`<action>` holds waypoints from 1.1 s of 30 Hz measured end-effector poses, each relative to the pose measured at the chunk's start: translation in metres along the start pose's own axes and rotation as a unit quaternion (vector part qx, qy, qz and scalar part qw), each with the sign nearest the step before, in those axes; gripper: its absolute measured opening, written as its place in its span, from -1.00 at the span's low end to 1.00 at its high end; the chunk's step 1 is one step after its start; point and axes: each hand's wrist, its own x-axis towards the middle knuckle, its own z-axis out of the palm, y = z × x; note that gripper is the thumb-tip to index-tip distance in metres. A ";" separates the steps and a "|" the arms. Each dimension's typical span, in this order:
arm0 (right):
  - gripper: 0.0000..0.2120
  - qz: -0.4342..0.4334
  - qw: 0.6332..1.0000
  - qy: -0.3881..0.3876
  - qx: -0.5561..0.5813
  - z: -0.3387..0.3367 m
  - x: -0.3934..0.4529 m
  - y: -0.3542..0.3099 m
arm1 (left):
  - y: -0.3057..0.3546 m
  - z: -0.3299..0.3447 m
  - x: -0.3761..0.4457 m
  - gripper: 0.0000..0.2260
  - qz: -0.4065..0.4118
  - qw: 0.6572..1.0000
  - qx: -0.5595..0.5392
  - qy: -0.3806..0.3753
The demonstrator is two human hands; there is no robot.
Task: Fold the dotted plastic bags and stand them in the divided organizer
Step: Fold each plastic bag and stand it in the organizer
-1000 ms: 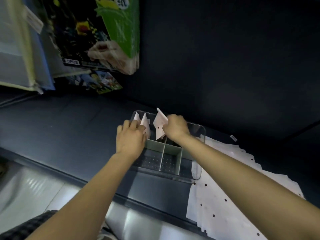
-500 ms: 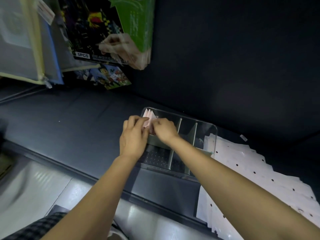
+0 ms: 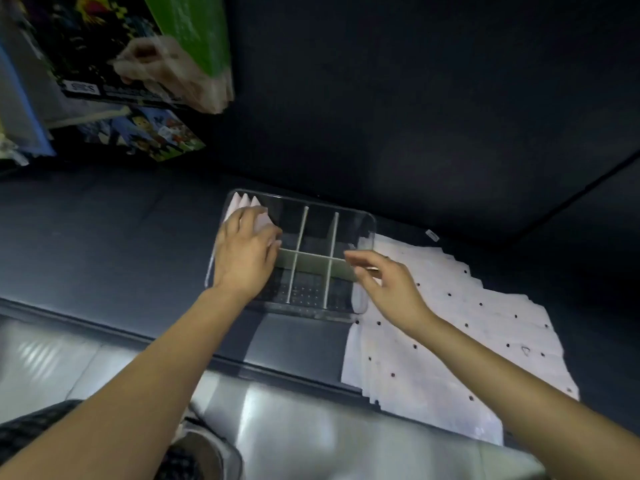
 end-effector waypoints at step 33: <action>-0.84 0.152 0.987 -0.033 0.045 -0.153 -0.124 0.142 | 0.197 0.053 -0.091 -0.71 0.101 0.957 -0.269 -0.041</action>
